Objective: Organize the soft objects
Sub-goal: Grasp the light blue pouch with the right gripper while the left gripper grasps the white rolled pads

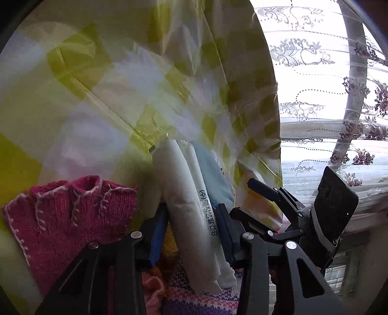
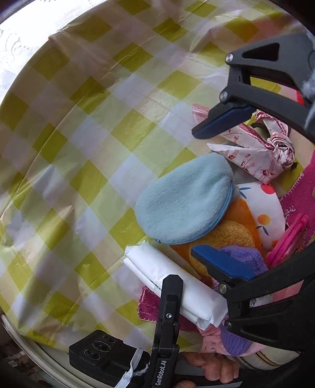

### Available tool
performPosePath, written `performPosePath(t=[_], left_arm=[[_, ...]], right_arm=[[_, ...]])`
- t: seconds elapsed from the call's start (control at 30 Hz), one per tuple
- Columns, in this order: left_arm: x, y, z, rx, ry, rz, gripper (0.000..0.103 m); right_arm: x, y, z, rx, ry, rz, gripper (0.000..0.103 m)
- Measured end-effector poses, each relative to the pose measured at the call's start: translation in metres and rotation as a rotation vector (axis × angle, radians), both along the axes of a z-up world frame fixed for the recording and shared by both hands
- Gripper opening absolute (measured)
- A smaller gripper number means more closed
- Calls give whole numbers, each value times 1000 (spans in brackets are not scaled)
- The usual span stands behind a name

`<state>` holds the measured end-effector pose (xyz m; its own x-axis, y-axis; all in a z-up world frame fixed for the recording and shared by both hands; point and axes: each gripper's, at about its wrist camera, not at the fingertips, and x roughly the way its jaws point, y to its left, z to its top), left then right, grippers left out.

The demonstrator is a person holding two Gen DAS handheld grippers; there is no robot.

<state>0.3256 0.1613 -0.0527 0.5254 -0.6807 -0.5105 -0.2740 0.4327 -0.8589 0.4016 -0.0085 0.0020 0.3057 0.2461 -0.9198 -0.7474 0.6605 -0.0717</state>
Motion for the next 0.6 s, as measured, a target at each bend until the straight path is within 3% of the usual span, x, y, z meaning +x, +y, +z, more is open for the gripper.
performPosePath(t=[0.27,0.5,0.53,0.57,0.6], left_arm=[[-10,16,5,-10,-35,47,41],[-17,23,9,3,-55,75,41],[-17,24,10,5,-57,80,41],[-18,25,10,6,-59,84,41],[-18,25,10,5,-61,87,41]], right_arm=[[15,25,-19,1,113,51,90],[30,35,-44,-38,182,8,90],[31,33,-45,-27,180,2,87],[31,31,-44,-17,169,-5,73],[32,29,-43,-13,162,-12,66]])
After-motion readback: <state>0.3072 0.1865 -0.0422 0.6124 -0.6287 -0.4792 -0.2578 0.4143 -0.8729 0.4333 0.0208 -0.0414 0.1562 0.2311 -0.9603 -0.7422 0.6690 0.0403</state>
